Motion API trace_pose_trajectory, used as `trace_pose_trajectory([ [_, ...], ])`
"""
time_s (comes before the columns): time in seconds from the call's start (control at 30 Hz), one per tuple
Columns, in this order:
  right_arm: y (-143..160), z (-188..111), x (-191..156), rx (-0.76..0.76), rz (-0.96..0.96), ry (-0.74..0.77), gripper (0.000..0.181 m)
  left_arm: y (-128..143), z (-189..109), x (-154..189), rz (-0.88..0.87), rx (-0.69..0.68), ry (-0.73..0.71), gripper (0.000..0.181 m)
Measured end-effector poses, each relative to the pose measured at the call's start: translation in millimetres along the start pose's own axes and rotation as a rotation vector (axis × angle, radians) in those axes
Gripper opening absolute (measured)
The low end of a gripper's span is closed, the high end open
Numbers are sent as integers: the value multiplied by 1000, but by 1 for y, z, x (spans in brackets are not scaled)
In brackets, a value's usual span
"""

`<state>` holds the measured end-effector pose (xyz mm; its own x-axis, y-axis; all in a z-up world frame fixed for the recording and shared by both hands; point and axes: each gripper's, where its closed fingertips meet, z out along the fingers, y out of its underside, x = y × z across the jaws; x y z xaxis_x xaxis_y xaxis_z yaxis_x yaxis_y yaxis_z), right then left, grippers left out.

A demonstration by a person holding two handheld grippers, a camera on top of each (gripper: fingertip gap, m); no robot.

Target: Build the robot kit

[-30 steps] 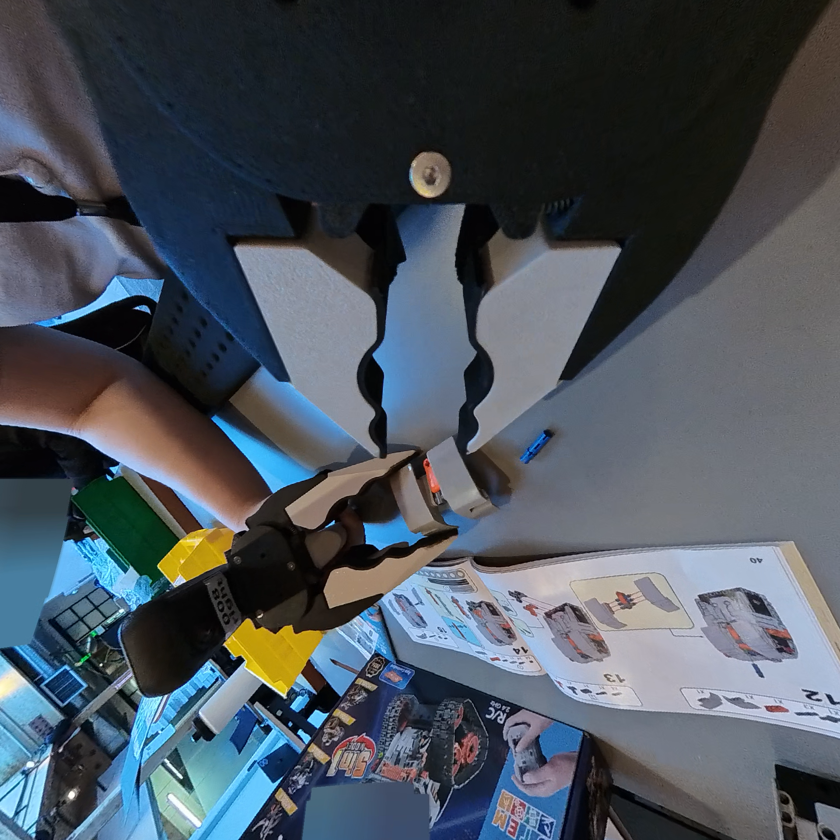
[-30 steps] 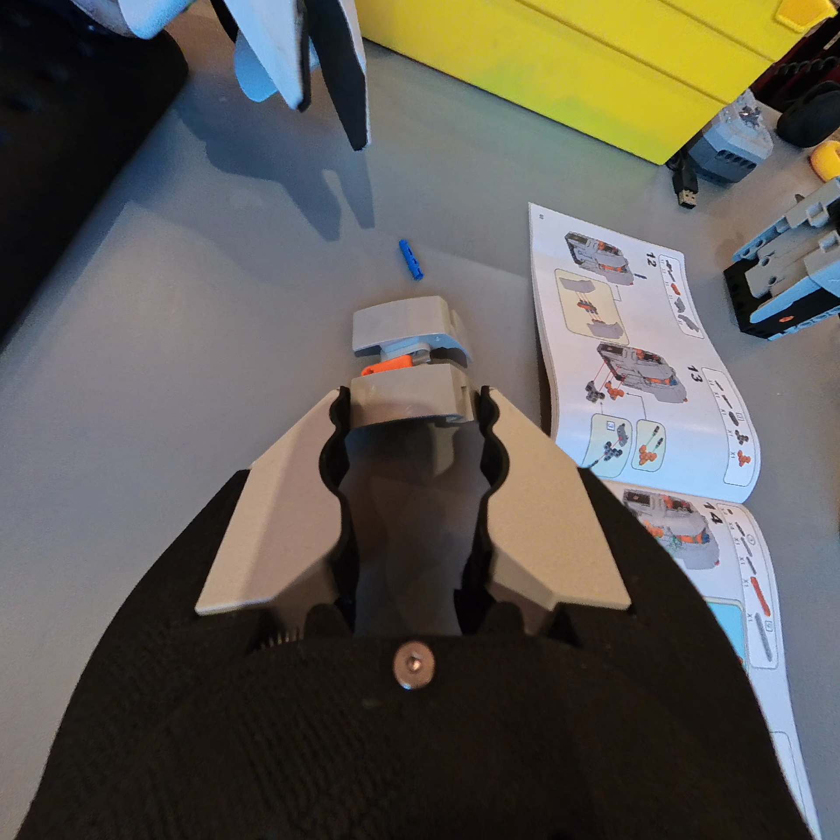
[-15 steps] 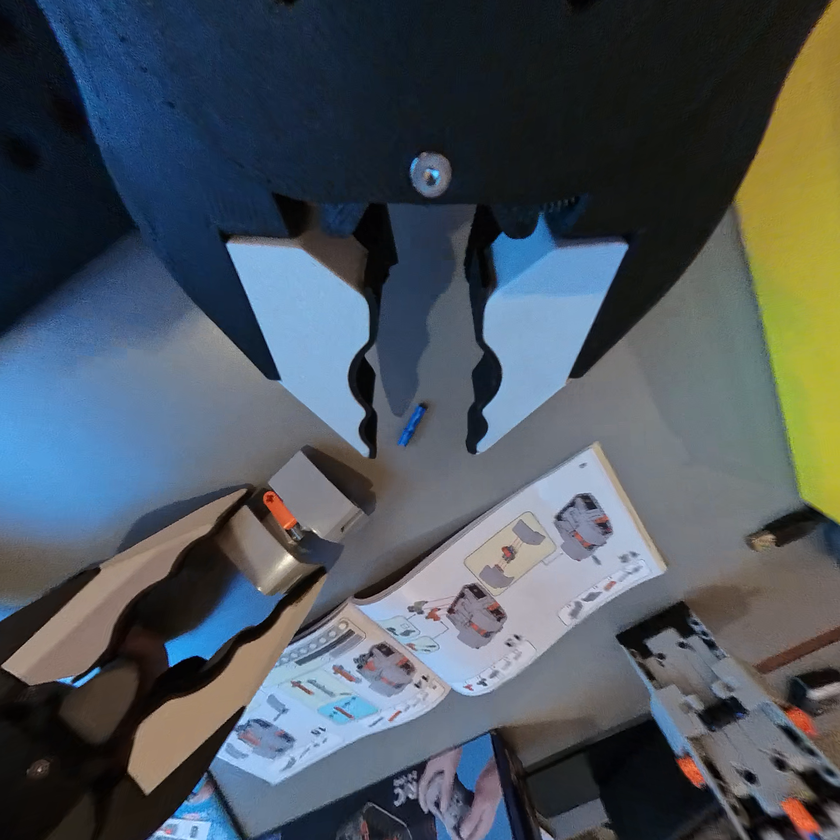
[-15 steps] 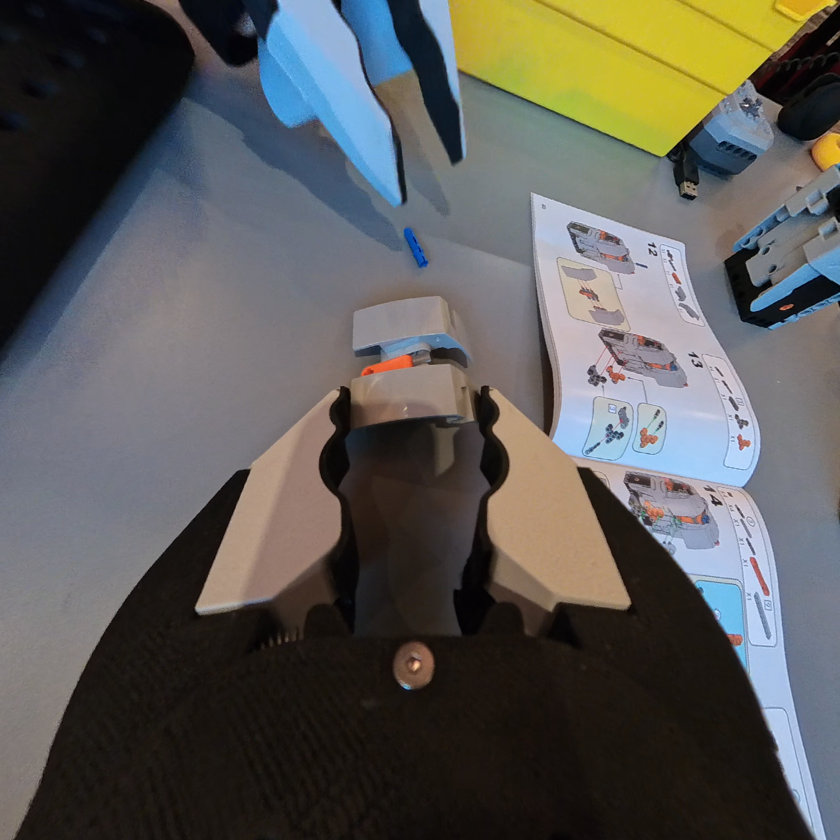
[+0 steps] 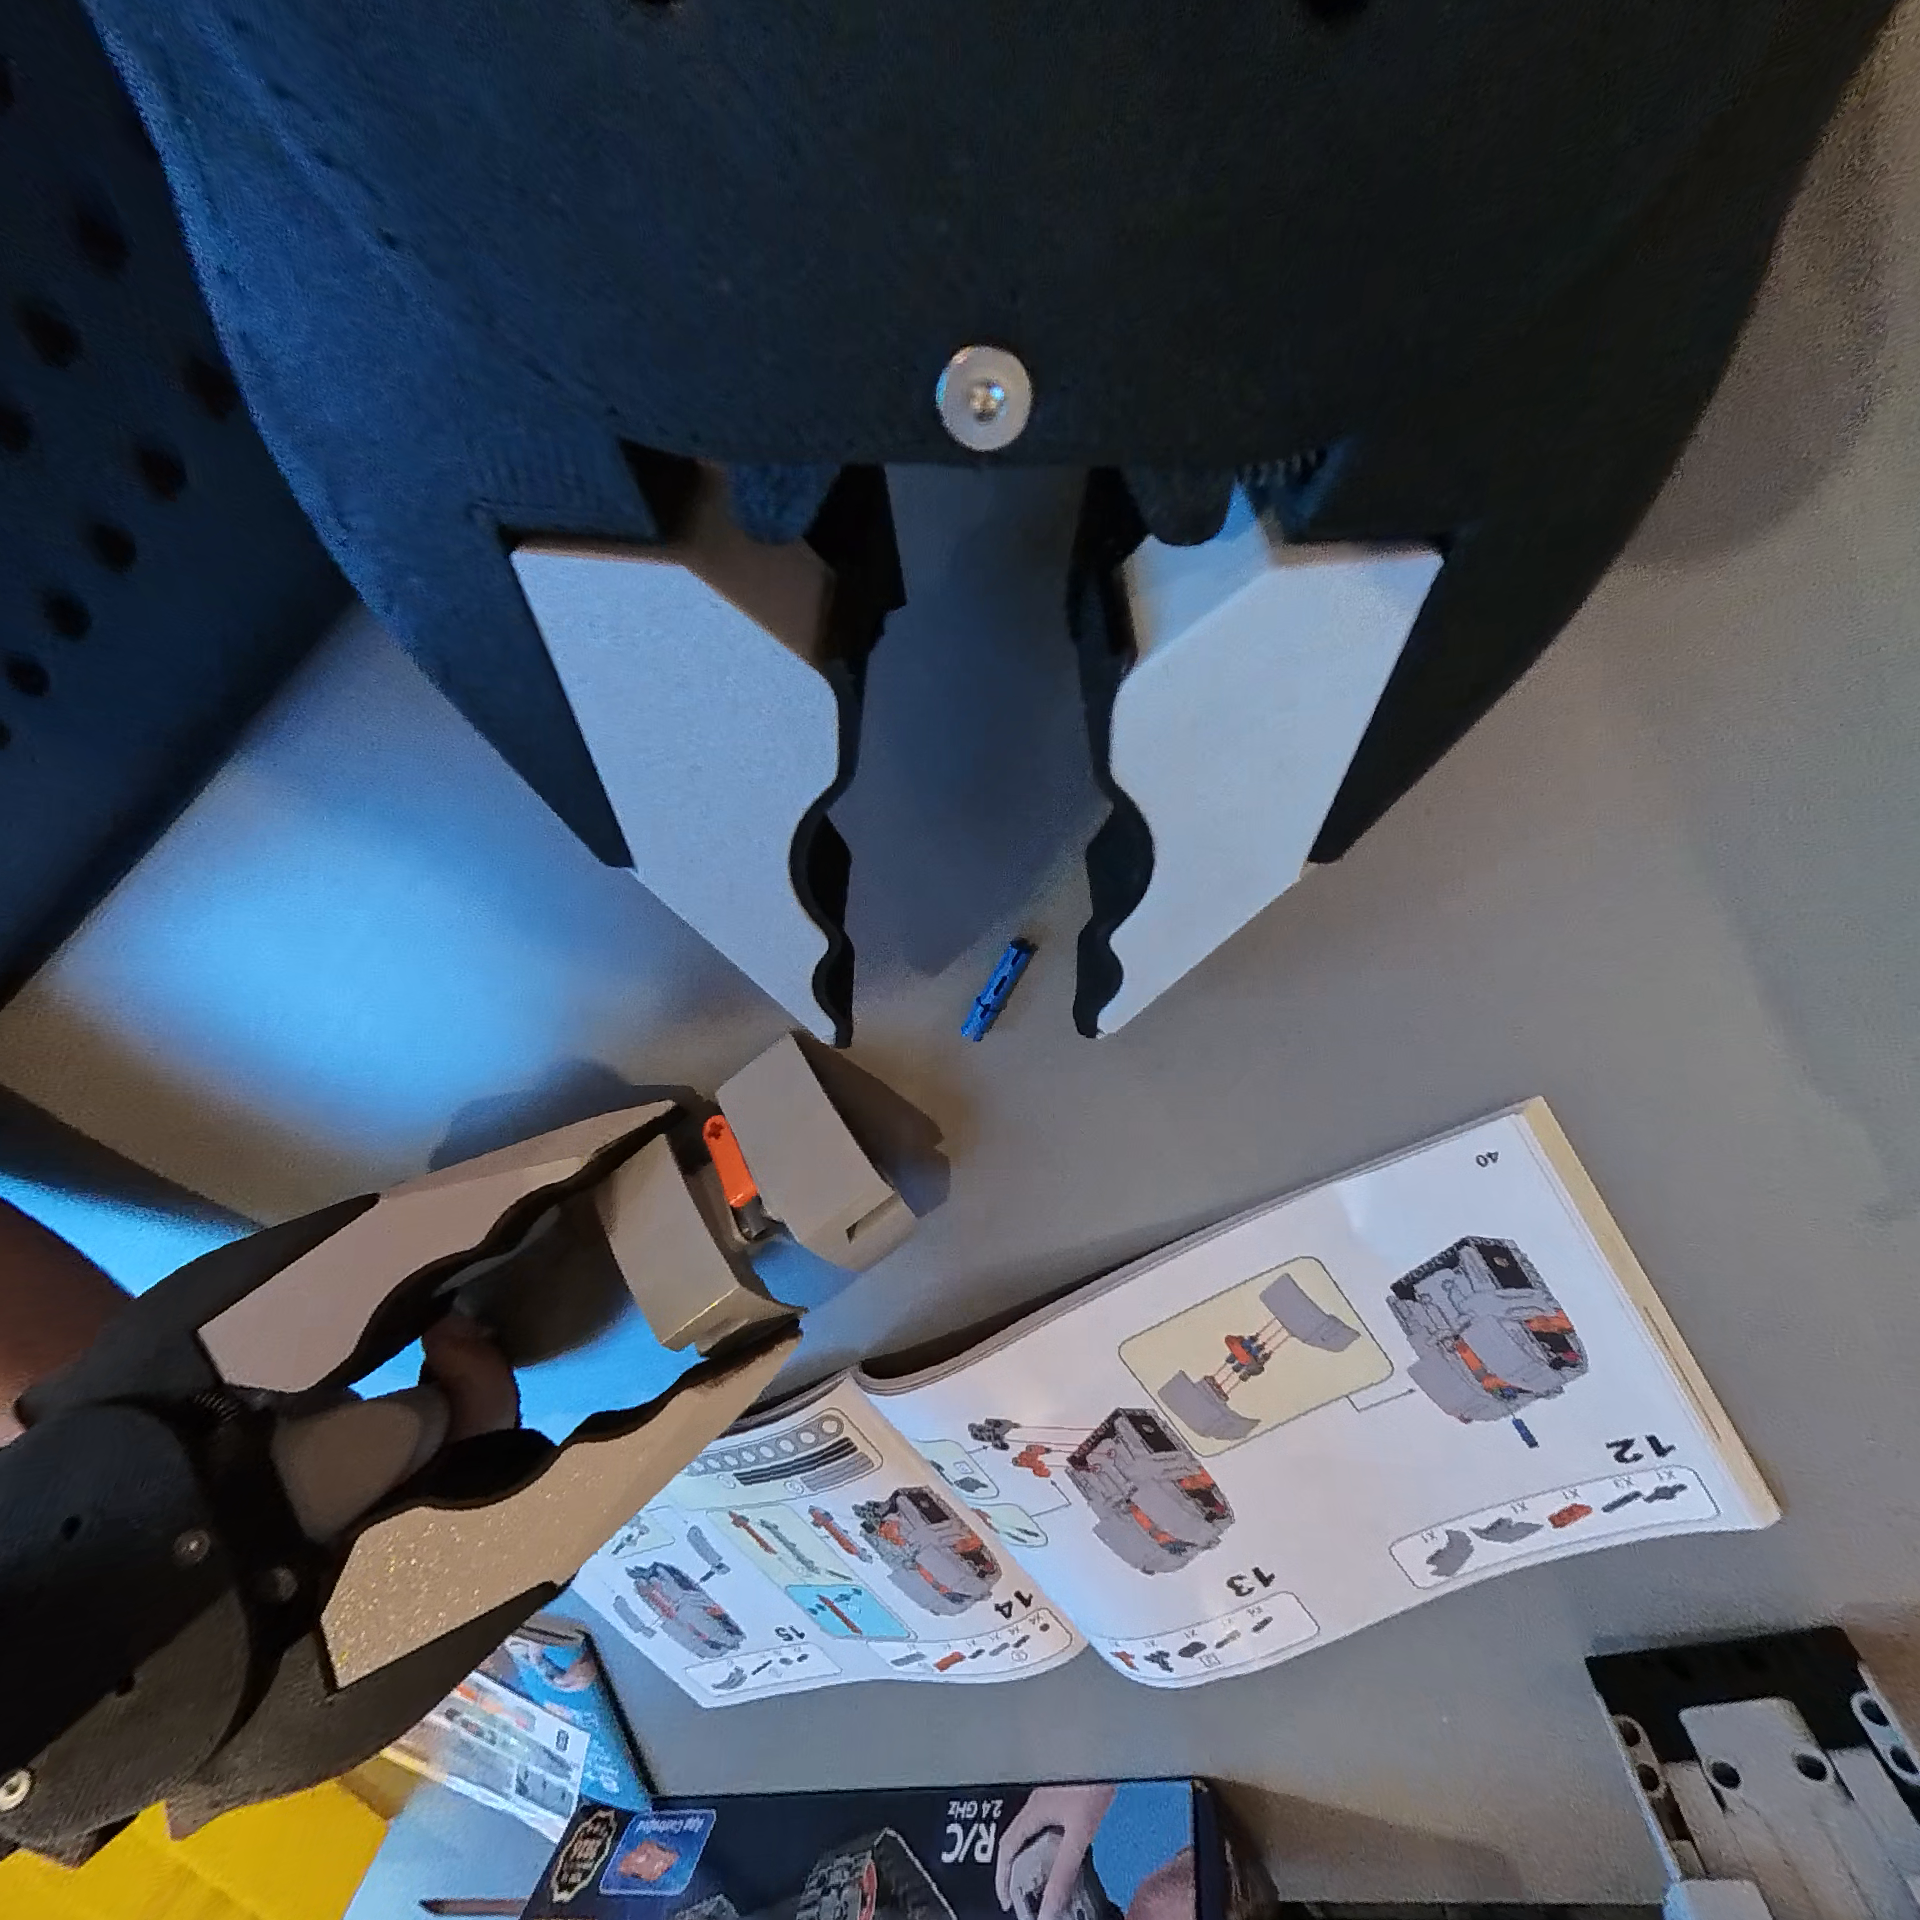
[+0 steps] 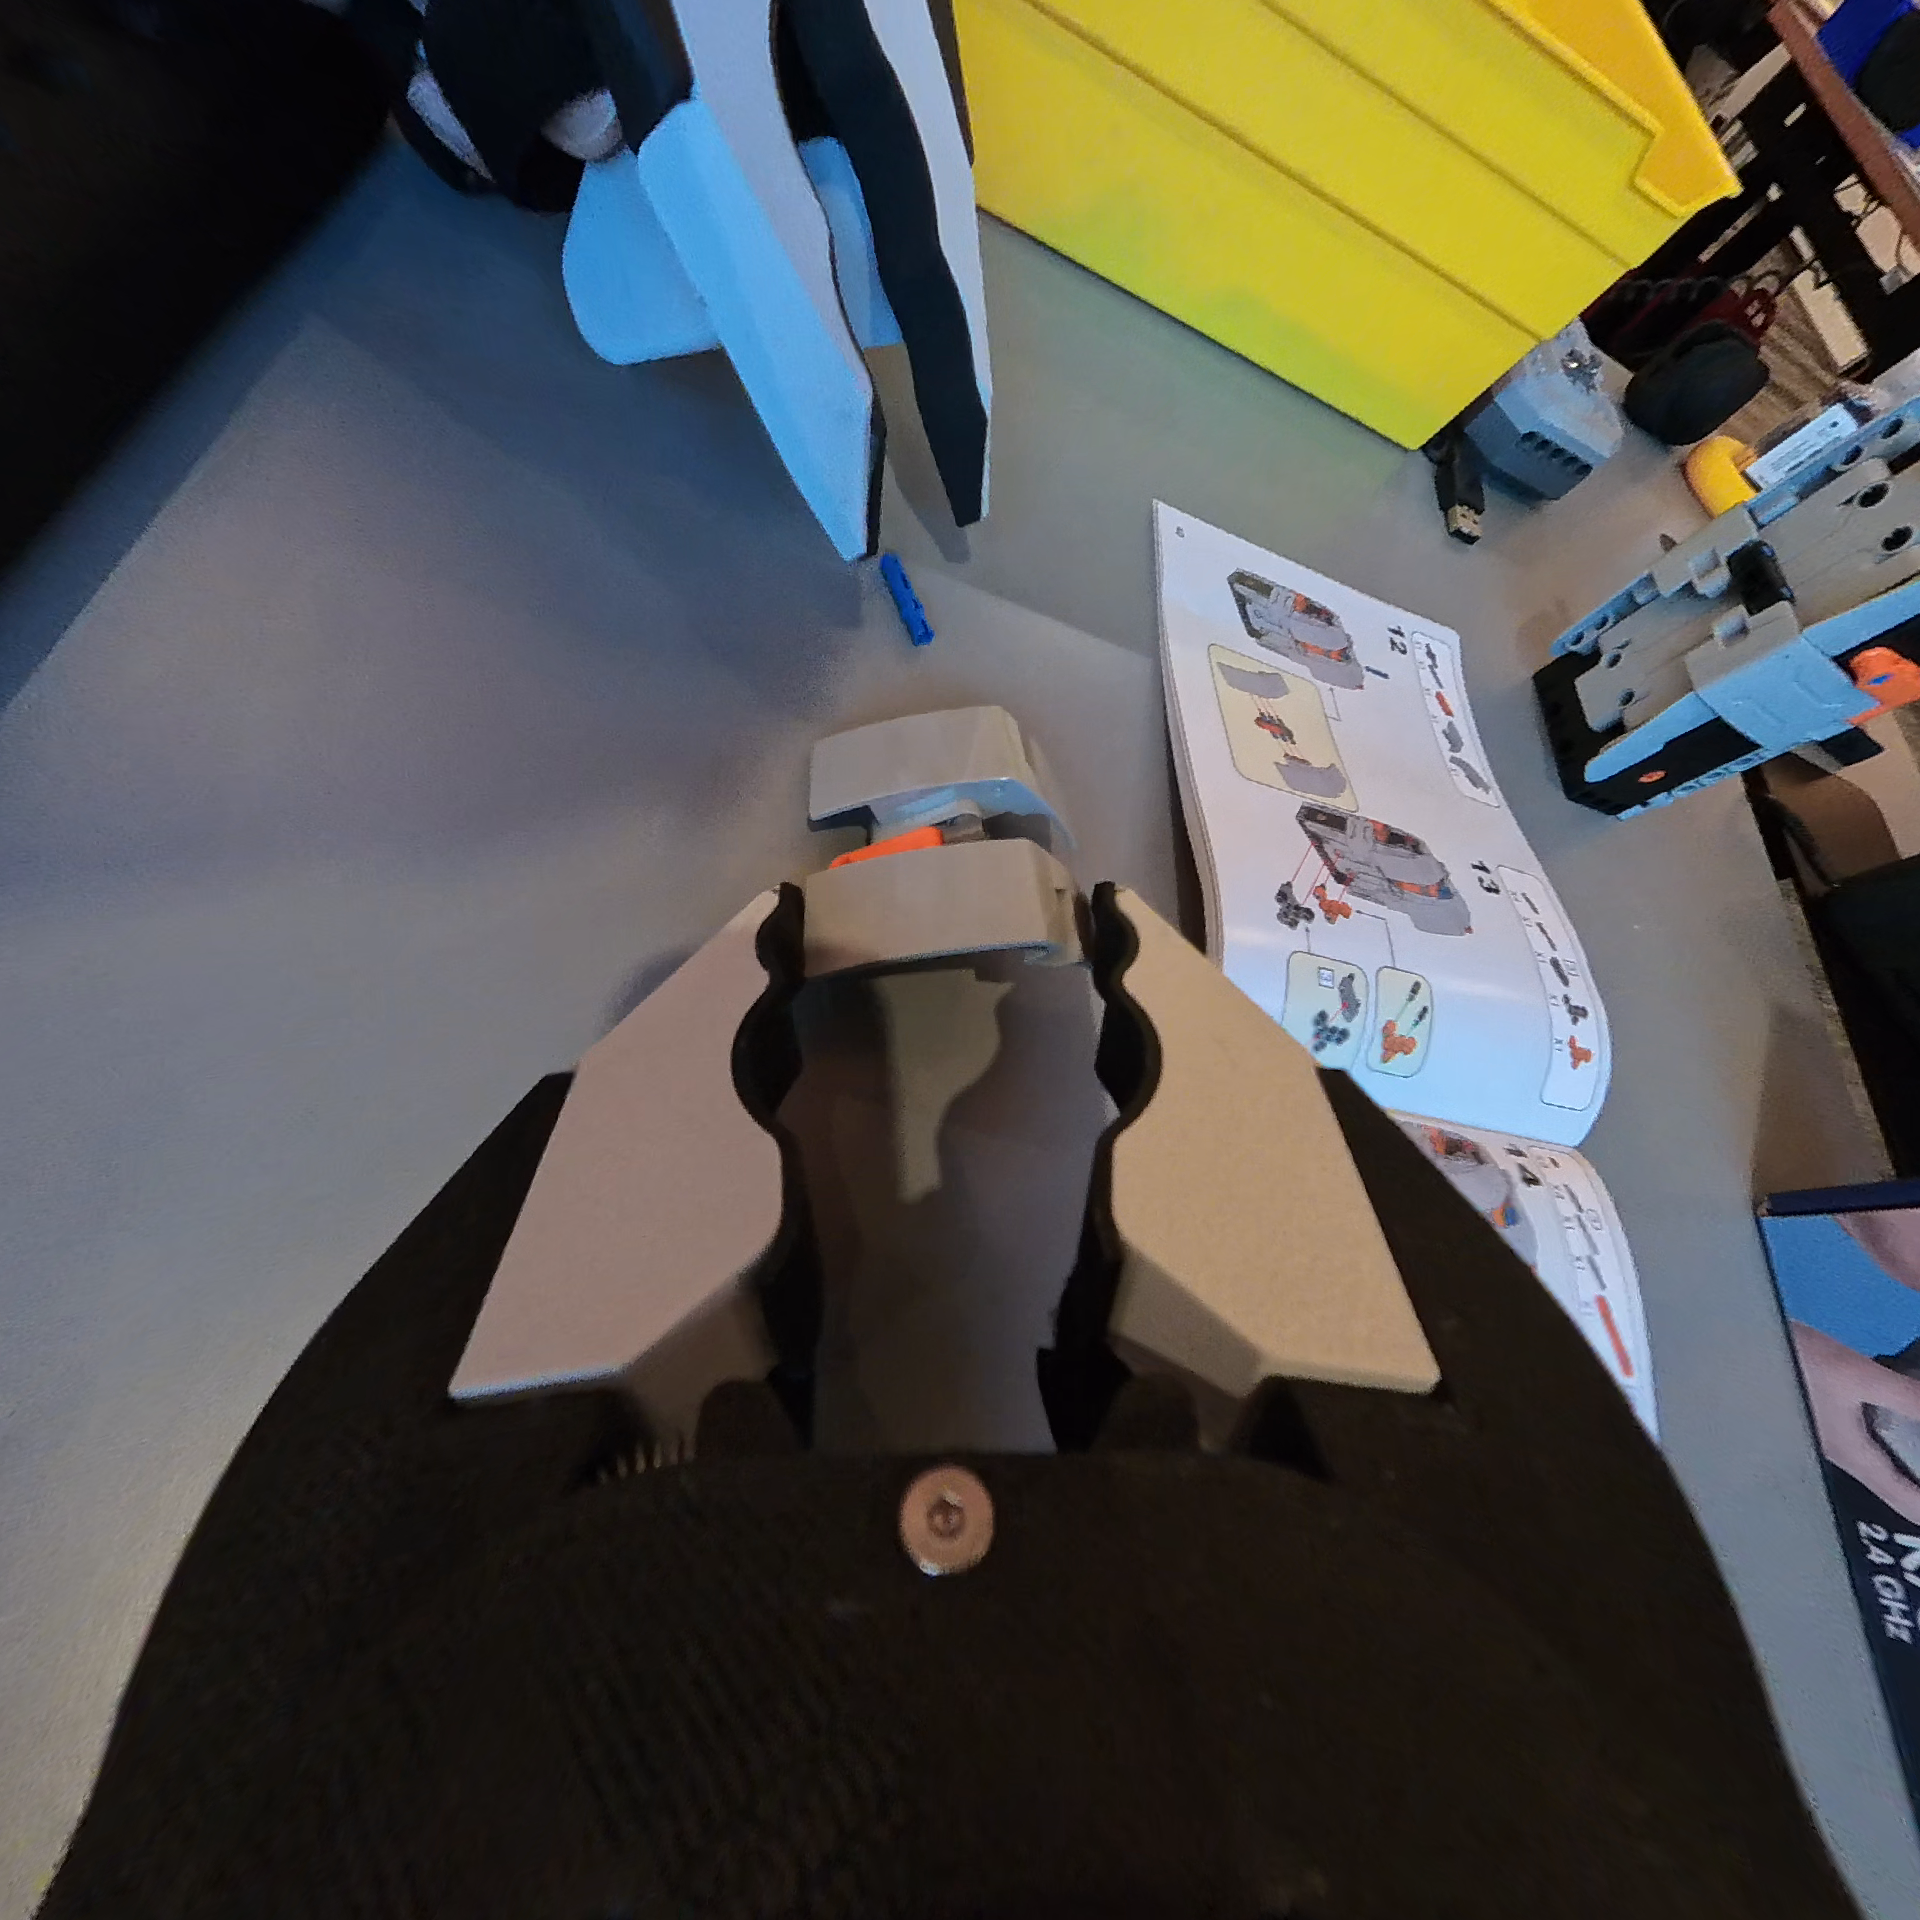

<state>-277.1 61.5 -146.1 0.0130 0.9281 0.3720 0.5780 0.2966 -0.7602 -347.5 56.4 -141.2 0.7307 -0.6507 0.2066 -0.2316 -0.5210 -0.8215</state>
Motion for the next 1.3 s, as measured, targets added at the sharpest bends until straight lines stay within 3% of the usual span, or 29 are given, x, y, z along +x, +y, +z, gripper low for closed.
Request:
trace_pose_trajectory([
  [0.77,6,4,-3,-41,116,-102,53,-9,-9,10,-150,67,198,37],
  [1.3,7,2,-5,-40,139,-128,56,-10,-10,8,-166,77,201,35],
])
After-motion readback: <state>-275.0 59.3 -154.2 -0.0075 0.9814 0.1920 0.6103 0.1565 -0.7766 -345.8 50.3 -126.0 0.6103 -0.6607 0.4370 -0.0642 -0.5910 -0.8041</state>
